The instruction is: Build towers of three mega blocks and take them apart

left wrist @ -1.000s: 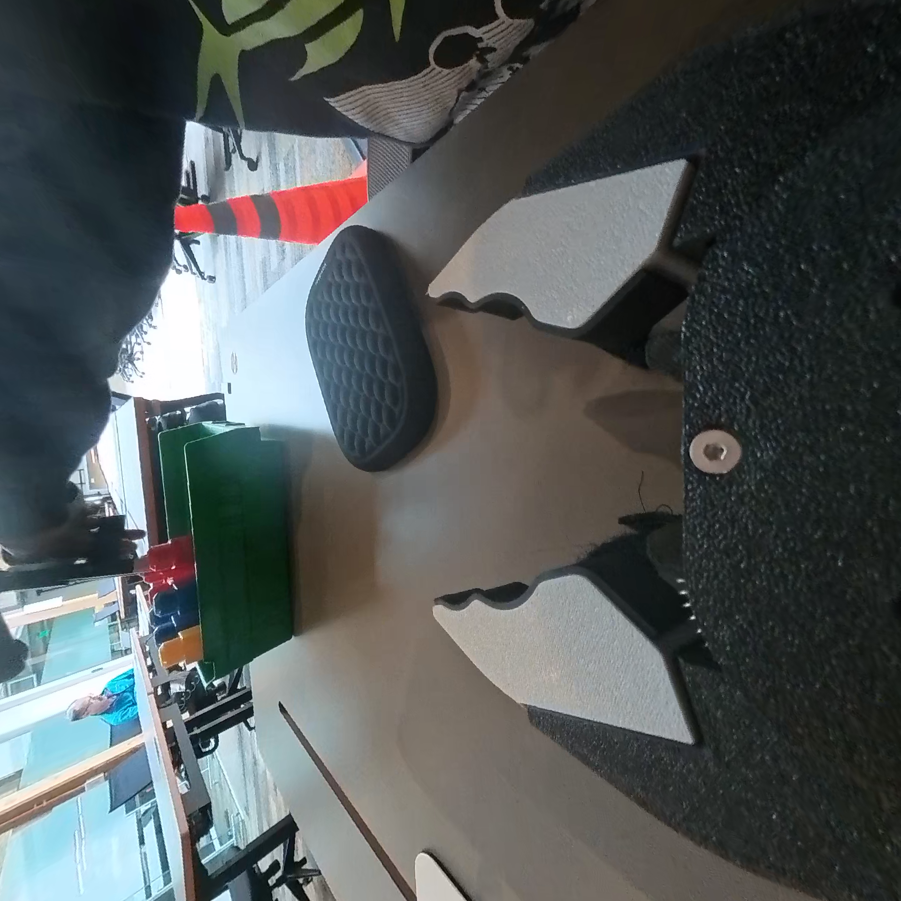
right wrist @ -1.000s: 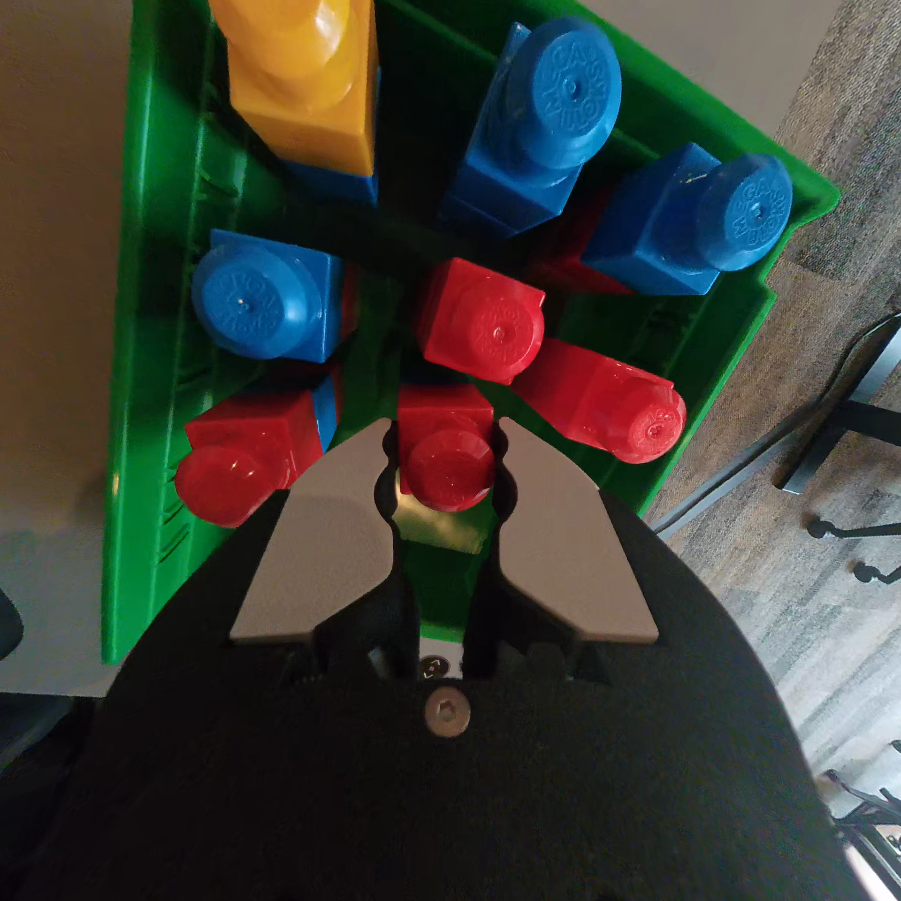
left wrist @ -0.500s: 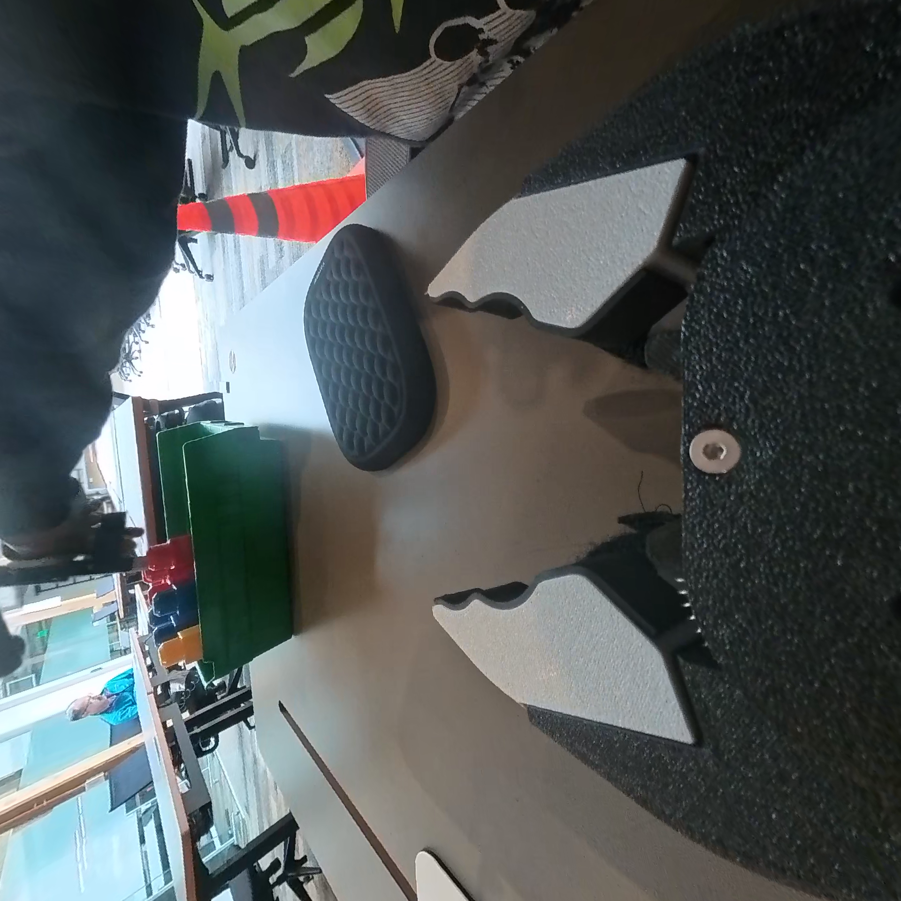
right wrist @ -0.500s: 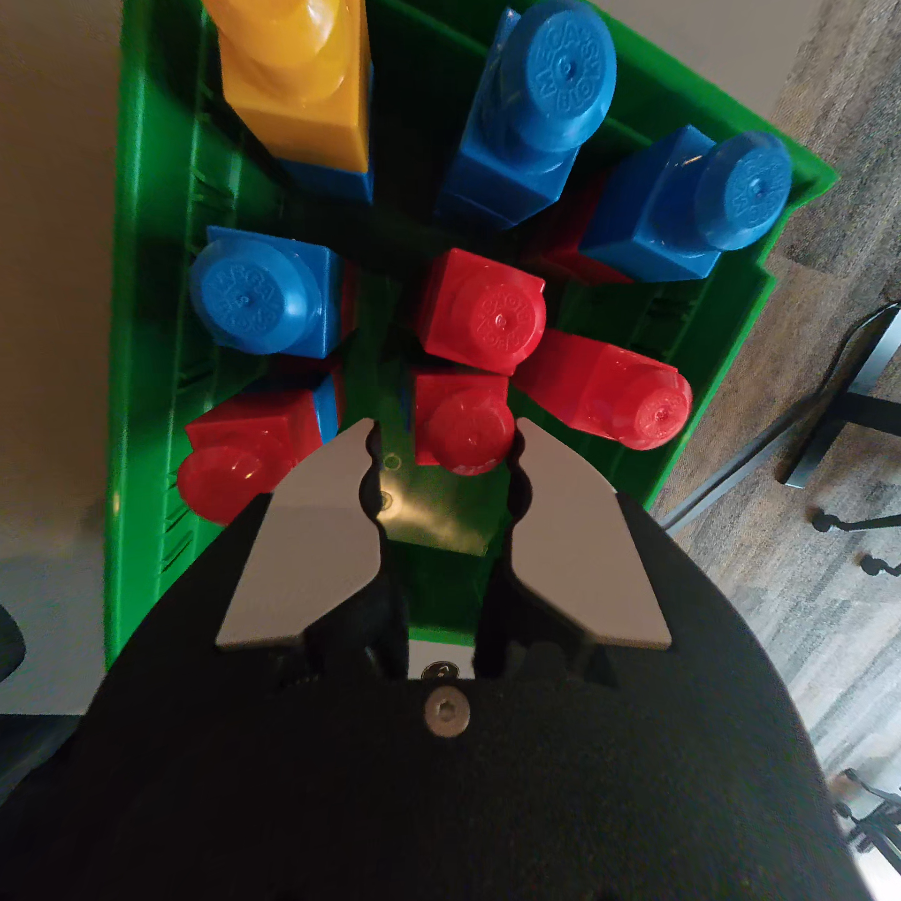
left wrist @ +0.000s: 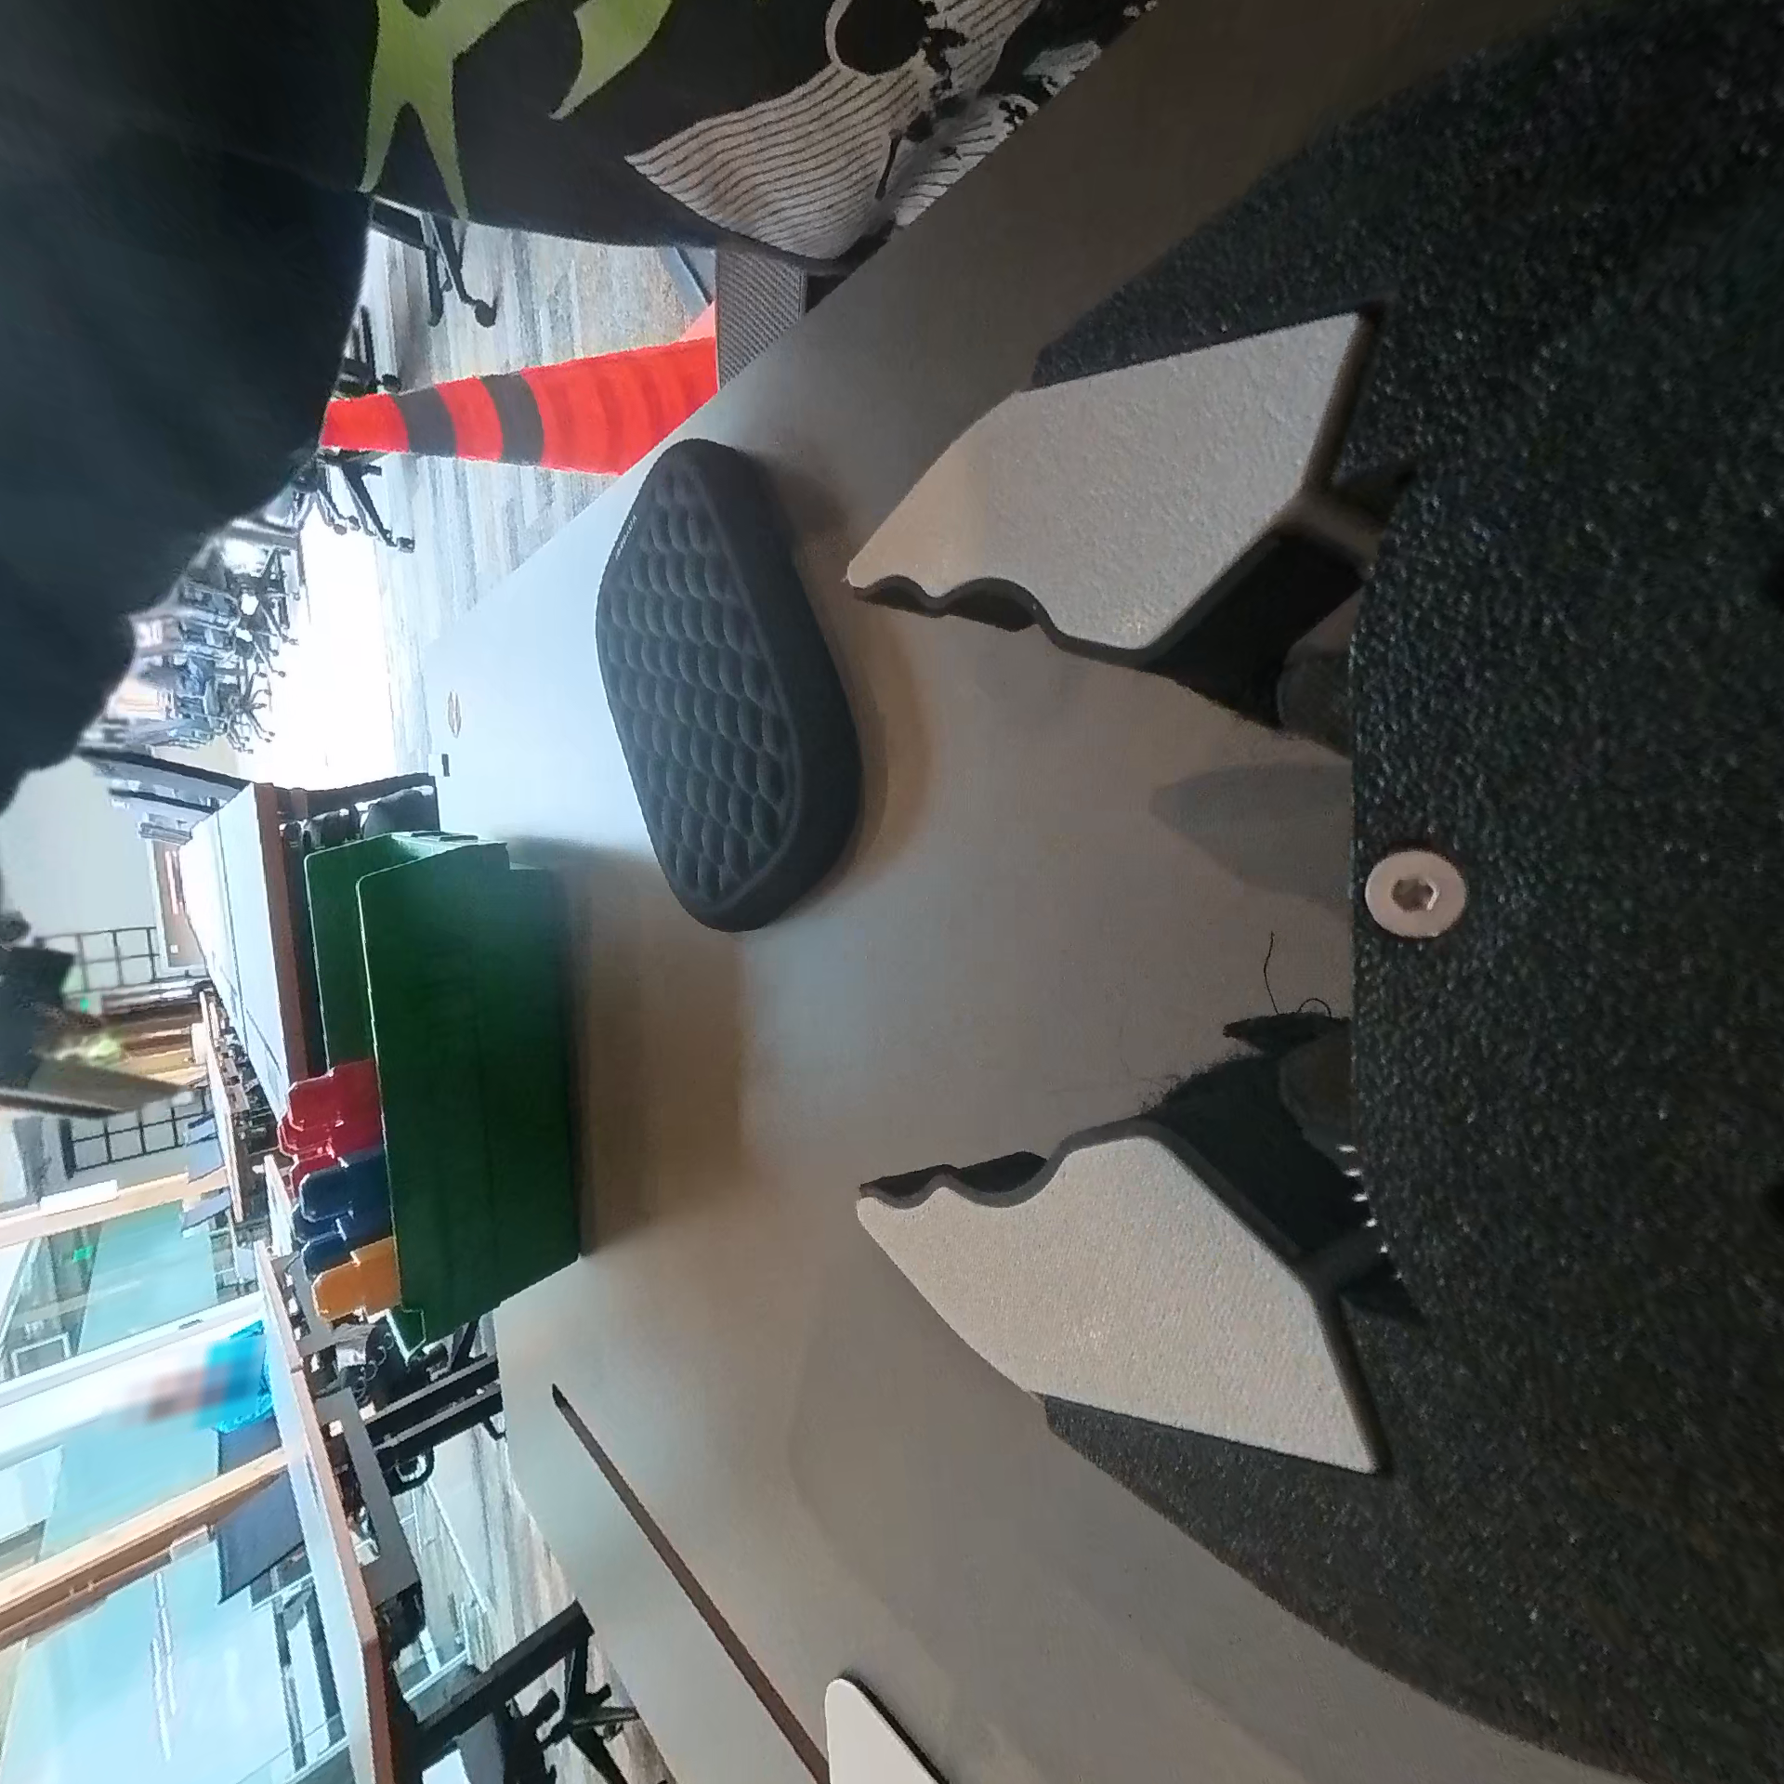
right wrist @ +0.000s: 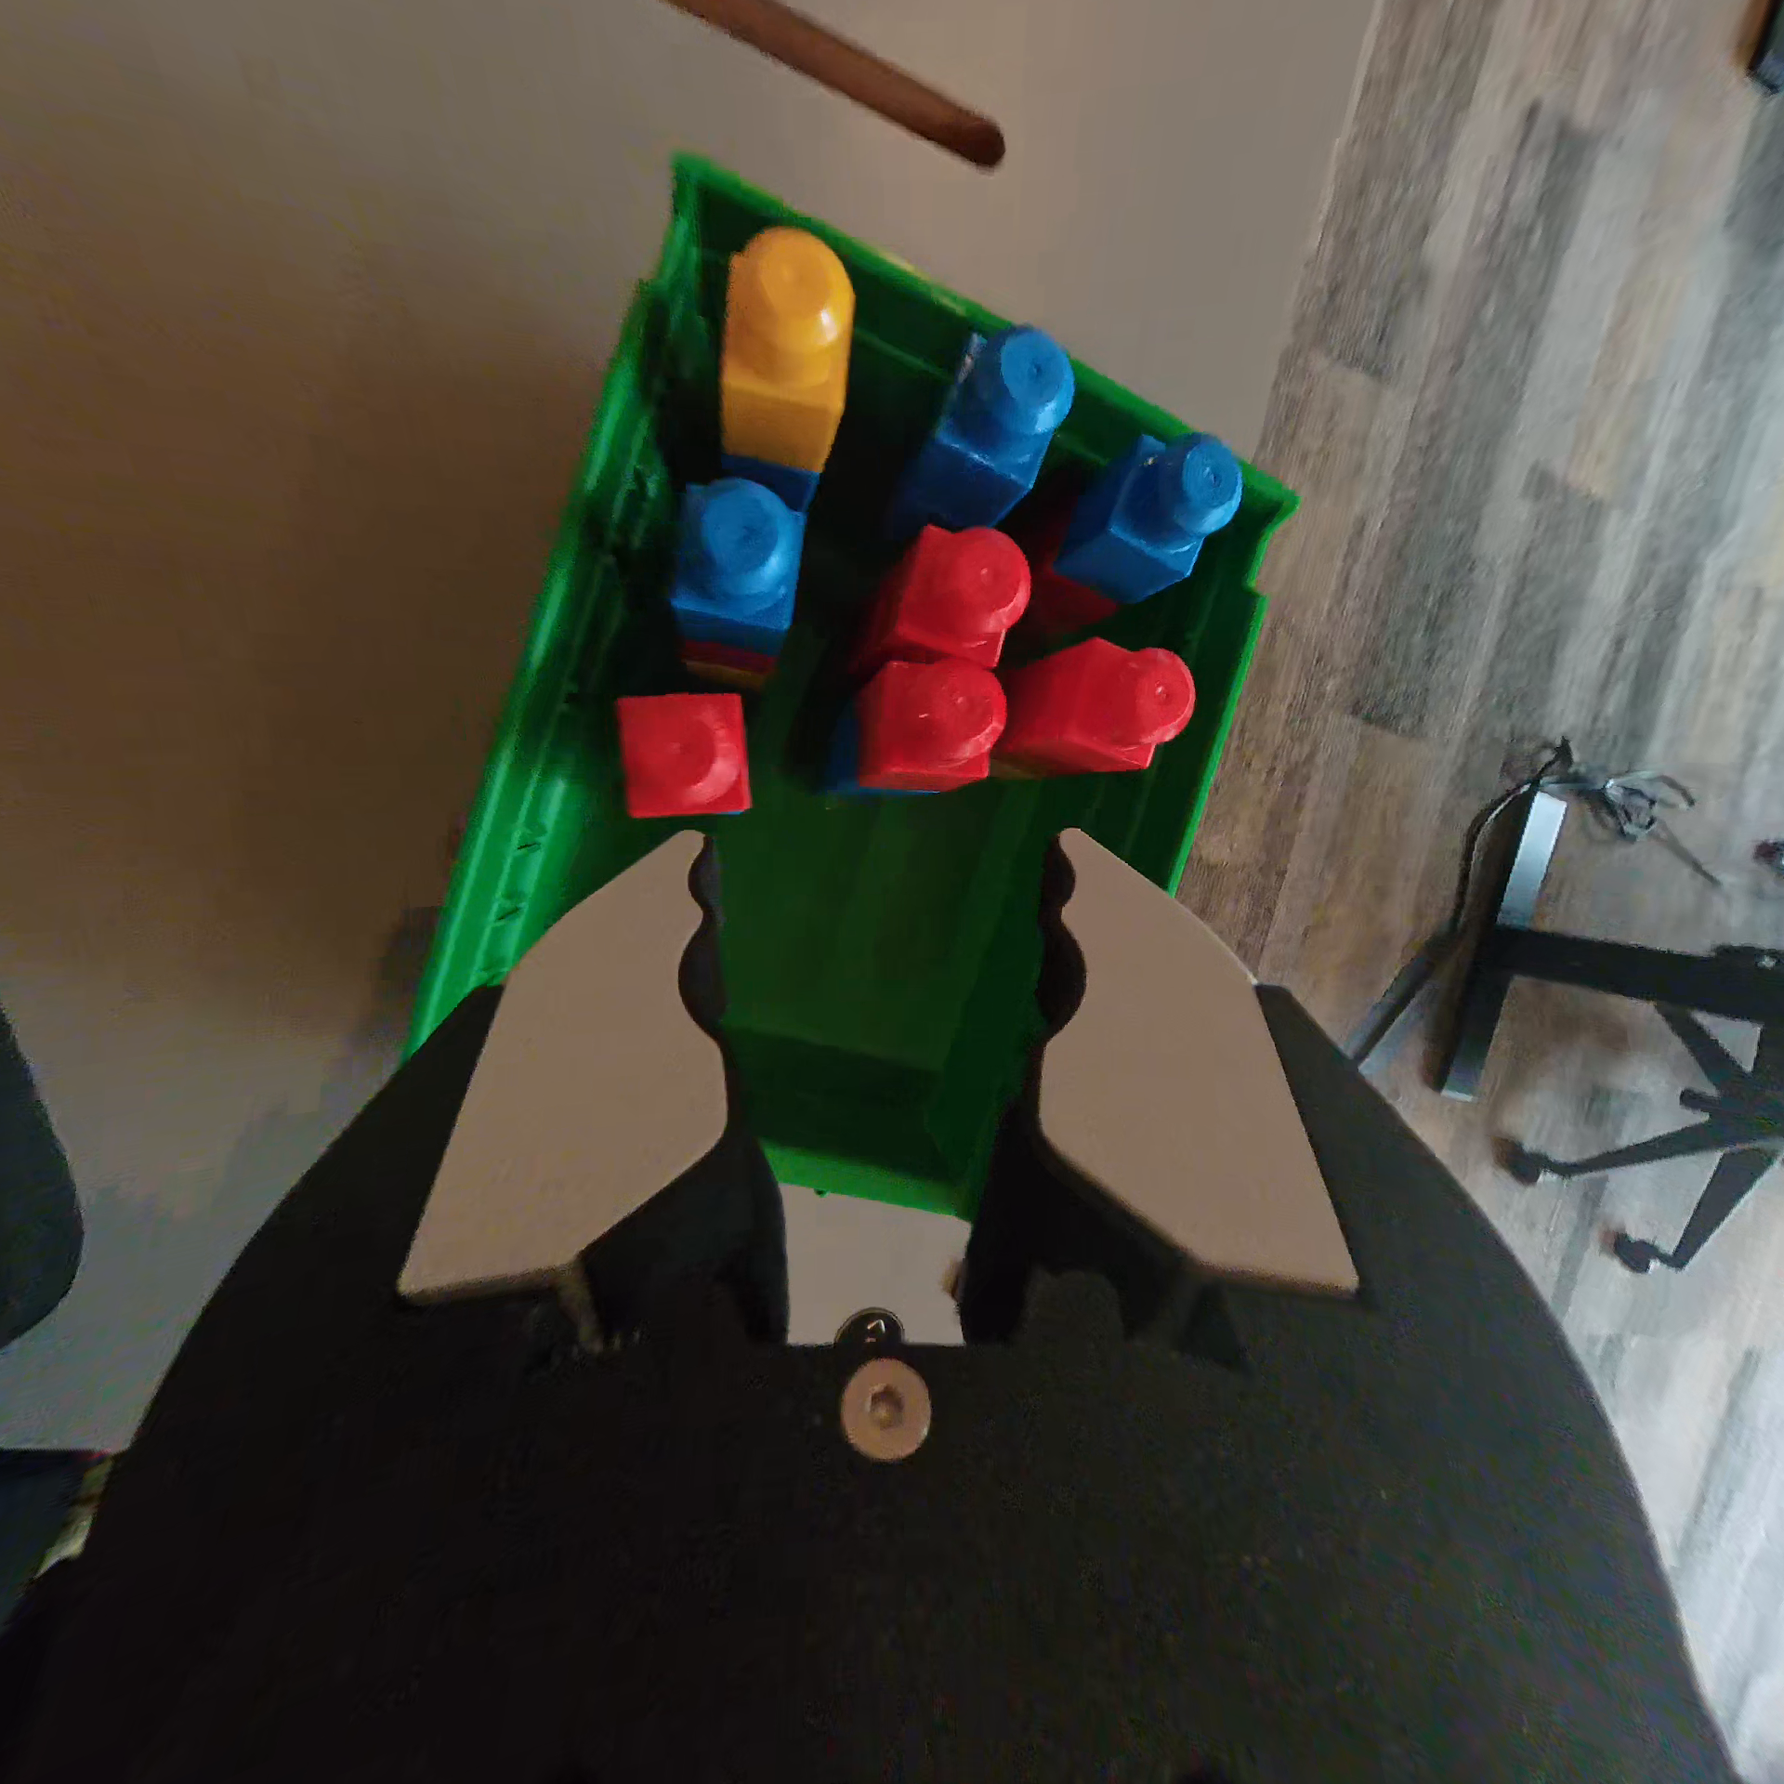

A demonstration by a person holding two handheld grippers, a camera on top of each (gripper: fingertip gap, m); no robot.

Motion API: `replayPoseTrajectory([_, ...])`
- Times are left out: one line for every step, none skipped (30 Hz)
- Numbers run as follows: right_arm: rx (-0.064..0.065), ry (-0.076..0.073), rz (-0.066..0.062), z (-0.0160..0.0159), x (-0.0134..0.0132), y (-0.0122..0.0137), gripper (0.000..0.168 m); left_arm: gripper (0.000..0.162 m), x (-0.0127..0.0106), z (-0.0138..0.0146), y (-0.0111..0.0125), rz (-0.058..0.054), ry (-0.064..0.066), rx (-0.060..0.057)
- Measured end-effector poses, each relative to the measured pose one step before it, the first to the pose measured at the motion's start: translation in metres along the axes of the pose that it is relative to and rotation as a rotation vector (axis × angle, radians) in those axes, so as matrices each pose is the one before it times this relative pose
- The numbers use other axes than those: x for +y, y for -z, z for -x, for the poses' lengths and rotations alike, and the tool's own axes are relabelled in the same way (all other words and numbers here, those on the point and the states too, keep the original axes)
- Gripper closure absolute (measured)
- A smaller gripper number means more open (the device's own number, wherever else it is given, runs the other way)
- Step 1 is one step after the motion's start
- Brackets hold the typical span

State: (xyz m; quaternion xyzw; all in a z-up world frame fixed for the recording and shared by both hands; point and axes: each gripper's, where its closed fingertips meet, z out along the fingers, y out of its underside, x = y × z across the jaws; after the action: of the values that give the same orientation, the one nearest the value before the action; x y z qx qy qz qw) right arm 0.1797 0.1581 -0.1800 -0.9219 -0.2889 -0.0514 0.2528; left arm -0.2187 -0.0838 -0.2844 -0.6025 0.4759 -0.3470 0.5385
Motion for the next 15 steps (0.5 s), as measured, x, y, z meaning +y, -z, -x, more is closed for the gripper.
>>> replayPoseTrajectory([0.0016,0.0100,-0.0315,0.00618,0.00019,0.00842,0.104,0.054,-0.00002,-0.00010,-0.00011,0.0002,-0.0015,-0.0003])
replayPoseTrajectory([0.0014,0.0134,-0.0333,0.00693,0.00024,0.00815,0.104,0.054,0.00001,-0.00006,-0.00001,0.0003,-0.0015,-0.0004])
replayPoseTrajectory([0.0024,0.0142,-0.0312,0.00709,0.00057,0.00789,0.103,0.054,-0.00002,0.00000,-0.00006,0.0000,-0.0011,-0.0003])
replayPoseTrajectory([0.0039,0.0133,-0.0288,0.00726,0.00127,0.00758,0.103,0.054,-0.00008,0.00000,0.00007,-0.0007,-0.0002,-0.0004])
replayPoseTrajectory([0.0036,0.0127,-0.0278,0.00734,0.00144,0.00723,0.102,0.054,-0.00014,0.00031,0.00010,-0.0016,0.0011,-0.0008])
replayPoseTrajectory([0.0027,0.0116,-0.0256,0.00766,0.00197,0.00686,0.102,0.053,-0.00033,0.00035,0.00031,-0.0028,0.0024,-0.0010])
replayPoseTrajectory([0.0038,0.0103,-0.0265,0.00756,0.00204,0.00639,0.101,0.053,-0.00064,0.00068,0.00048,-0.0050,0.0041,-0.0021])
replayPoseTrajectory([0.0026,0.0083,-0.0275,0.00767,0.00214,0.00590,0.101,0.052,-0.00087,0.00080,0.00065,-0.0080,0.0050,-0.0032])
replayPoseTrajectory([0.0002,0.0073,-0.0254,0.00782,0.00247,0.00557,0.101,0.052,-0.00148,0.00071,0.00107,-0.0119,0.0033,-0.0022])
replayPoseTrajectory([0.0008,0.0050,-0.0241,0.00750,0.00267,0.00475,0.101,0.052,-0.00200,0.00043,0.00134,-0.0144,0.0035,-0.0022])
replayPoseTrajectory([-0.0015,0.0052,-0.0200,0.00802,0.00316,0.00400,0.101,0.052,-0.00226,0.00045,0.00132,-0.0123,0.0079,-0.0017])
replayPoseTrajectory([-0.0034,0.0071,-0.0148,0.00826,0.00406,0.00326,0.101,0.051,-0.00288,0.00021,0.00110,-0.0096,0.0112,0.0007])
replayPoseTrajectory([-0.0025,0.0056,-0.0145,0.00800,0.00405,0.00254,0.101,0.051,-0.00404,0.00028,0.00114,-0.0106,0.0100,-0.0012])
replayPoseTrajectory([-0.0011,0.0001,-0.0187,0.00755,0.00342,0.00215,0.102,0.051,-0.00475,0.00058,0.00121,-0.0103,0.0040,-0.0051])
replayPoseTrajectory([-0.0021,-0.0041,-0.0234,0.00743,0.00264,0.00171,0.101,0.051,-0.00484,0.00052,0.00126,-0.0065,-0.0034,-0.0067])
